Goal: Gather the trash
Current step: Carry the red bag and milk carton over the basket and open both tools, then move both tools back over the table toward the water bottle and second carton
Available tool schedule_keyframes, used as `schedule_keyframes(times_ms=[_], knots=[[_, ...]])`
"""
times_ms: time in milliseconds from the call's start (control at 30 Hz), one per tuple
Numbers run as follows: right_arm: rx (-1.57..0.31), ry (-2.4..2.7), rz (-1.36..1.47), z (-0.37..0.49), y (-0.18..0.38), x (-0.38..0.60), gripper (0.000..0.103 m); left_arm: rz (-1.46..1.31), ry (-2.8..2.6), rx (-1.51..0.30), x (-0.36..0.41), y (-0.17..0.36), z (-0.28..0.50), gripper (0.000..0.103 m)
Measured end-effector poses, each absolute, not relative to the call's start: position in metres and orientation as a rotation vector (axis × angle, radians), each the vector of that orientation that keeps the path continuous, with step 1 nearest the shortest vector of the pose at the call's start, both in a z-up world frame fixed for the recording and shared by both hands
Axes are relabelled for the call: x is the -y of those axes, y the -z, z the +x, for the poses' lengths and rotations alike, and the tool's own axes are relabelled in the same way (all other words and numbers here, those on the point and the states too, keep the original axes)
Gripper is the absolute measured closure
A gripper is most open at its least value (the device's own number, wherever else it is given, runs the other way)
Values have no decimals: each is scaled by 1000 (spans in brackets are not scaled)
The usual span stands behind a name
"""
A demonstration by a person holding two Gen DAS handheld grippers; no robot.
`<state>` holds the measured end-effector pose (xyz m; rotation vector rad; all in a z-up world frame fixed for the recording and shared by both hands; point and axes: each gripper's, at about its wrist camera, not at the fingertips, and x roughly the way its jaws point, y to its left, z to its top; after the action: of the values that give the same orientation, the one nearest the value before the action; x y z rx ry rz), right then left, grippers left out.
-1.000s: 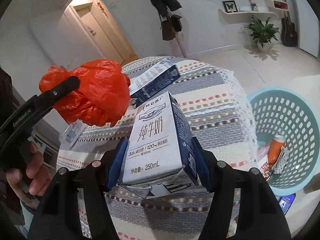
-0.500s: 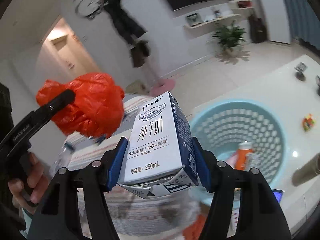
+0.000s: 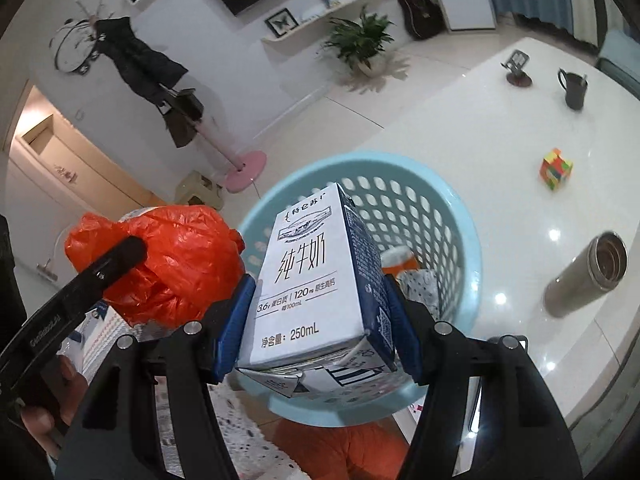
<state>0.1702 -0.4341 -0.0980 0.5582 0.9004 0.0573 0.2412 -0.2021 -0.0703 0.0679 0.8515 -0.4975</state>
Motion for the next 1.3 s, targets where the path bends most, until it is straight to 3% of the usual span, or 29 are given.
schedule_keyframes(times_ms=[67,133,200,333,800,1300], knots=[[-908,-48,569,169,104,439,42,75,502,-852,206,72,241,66],[-912,-38,587,170,107,444,42,76,512,-856,207,72,239,48],[-921,-43,614,170,111,448,42,79,508,-846,206,71,236,40],[-924,-38,625,169,112,449,42,63,504,-839,197,67,233,33],[-895,-89,488,162,74,396,40,3,466,-788,148,45,203,33],[-810,-303,225,162,8,248,40,-185,218,-656,-16,6,140,32]])
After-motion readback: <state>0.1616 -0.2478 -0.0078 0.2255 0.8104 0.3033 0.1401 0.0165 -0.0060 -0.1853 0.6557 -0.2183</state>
